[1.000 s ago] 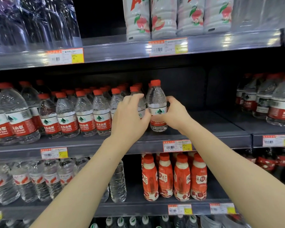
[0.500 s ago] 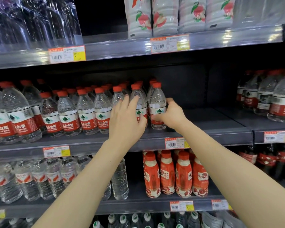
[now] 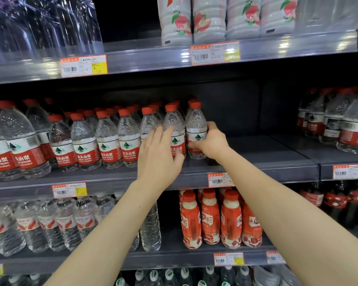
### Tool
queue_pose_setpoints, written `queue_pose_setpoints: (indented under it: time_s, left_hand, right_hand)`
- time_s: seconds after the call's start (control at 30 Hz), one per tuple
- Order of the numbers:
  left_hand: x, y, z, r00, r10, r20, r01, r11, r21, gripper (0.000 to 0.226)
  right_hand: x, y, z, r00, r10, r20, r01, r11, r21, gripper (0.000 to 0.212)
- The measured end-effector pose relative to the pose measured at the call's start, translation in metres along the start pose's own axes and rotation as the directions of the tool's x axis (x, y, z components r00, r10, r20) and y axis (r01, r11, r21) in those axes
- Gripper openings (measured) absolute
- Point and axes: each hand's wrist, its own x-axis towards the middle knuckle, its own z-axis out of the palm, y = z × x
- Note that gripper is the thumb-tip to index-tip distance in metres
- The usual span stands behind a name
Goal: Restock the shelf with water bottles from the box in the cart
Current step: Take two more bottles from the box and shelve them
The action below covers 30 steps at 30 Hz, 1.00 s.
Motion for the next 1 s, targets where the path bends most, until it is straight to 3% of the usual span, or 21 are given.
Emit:
queue_pose_setpoints:
  time_s: [0.2, 0.43, 0.63, 0.77, 1.0]
  left_hand:
    - [0.001, 0.0, 0.001, 1.0, 0.007, -0.022, -0.006, 1.0, 0.021, 0.072]
    - [-0.001, 0.002, -0.002, 1.0, 0.017, -0.016, -0.016, 0.997, 0.069, 0.074]
    - [-0.009, 0.015, -0.006, 0.998, 0.053, 0.028, -0.057, 0.987, 0.147, 0.08]
    - [-0.018, 0.033, -0.008, 0.994, 0.065, 0.083, -0.068, 0.997, 0.031, 0.077]
    - [-0.021, 0.069, 0.002, 0.986, 0.126, 0.113, -0.128, 0.992, 0.008, 0.074]
  right_hand:
    - [-0.005, -0.004, -0.001, 1.0, 0.03, -0.006, -0.031, 0.999, -0.011, 0.086]
    - [-0.014, -0.014, -0.013, 0.996, 0.089, -0.001, -0.089, 0.985, -0.147, 0.093]
    - [-0.036, -0.014, -0.028, 0.999, 0.045, -0.022, -0.049, 0.968, -0.245, 0.058]
    - [-0.058, -0.01, -0.042, 0.999, -0.025, 0.031, 0.035, 0.919, -0.392, 0.055]
    - [-0.08, 0.009, -0.081, 0.992, -0.021, 0.122, 0.094, 0.771, -0.63, 0.06]
